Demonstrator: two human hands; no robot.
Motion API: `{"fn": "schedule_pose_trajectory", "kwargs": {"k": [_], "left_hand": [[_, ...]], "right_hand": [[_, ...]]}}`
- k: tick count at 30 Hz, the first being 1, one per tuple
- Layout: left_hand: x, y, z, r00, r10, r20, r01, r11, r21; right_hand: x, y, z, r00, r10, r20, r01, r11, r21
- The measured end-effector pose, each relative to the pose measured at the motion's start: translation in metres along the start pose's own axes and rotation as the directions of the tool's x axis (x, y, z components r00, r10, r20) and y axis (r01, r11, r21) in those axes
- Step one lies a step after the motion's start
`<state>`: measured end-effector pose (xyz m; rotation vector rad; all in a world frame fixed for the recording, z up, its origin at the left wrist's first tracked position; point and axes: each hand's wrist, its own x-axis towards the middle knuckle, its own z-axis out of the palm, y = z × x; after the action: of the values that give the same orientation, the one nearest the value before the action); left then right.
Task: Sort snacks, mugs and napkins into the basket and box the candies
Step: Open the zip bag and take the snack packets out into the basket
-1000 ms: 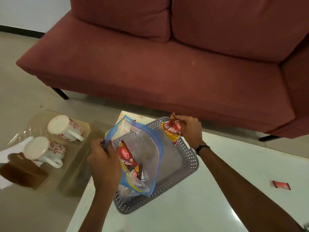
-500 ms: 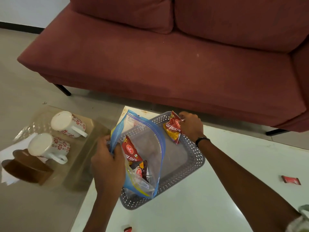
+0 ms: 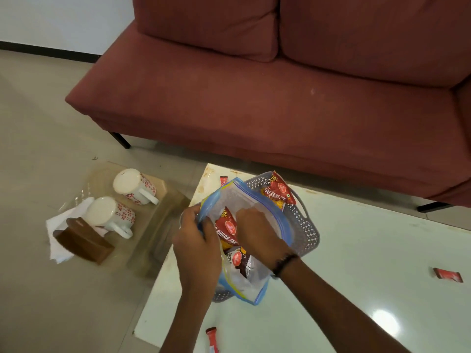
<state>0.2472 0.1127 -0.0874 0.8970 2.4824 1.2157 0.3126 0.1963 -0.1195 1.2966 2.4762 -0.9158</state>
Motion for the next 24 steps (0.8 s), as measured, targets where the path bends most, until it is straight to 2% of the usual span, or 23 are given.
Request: {"fn": "schedule_pose_trajectory", "kwargs": {"k": [2,6,9,17,21,24], "left_hand": [[-0.009,0.005,0.0,1.0,0.015,0.018,-0.014,0.999,-0.031],[-0.021,0.003,0.004,0.998,0.043,0.035,-0.039,0.993,-0.11],[-0.022,-0.001,0.008,0.999,0.036,0.022,-0.032,0.99,-0.138],[-0.017,-0.015,0.015,0.999,-0.031,0.01,0.032,0.995,-0.095],[-0.007,-0.015,0.018,0.997,-0.075,-0.011,0.074,0.995,-0.073],[-0.001,-0.009,0.019,0.994,-0.106,-0.026,0.105,0.993,-0.06]], "right_hand": [[0.019,0.003,0.016,0.998,0.059,0.02,-0.058,0.998,-0.035],[0.035,0.016,0.043,0.978,0.199,-0.058,-0.199,0.98,0.007],[0.031,0.023,0.05,0.968,0.21,-0.14,-0.212,0.977,0.003],[-0.007,0.023,0.034,0.954,0.047,-0.296,-0.026,0.997,0.074],[-0.042,0.029,-0.002,0.895,0.016,-0.446,0.114,0.959,0.261],[-0.056,0.036,-0.026,0.879,0.052,-0.474,0.159,0.905,0.394]]}}
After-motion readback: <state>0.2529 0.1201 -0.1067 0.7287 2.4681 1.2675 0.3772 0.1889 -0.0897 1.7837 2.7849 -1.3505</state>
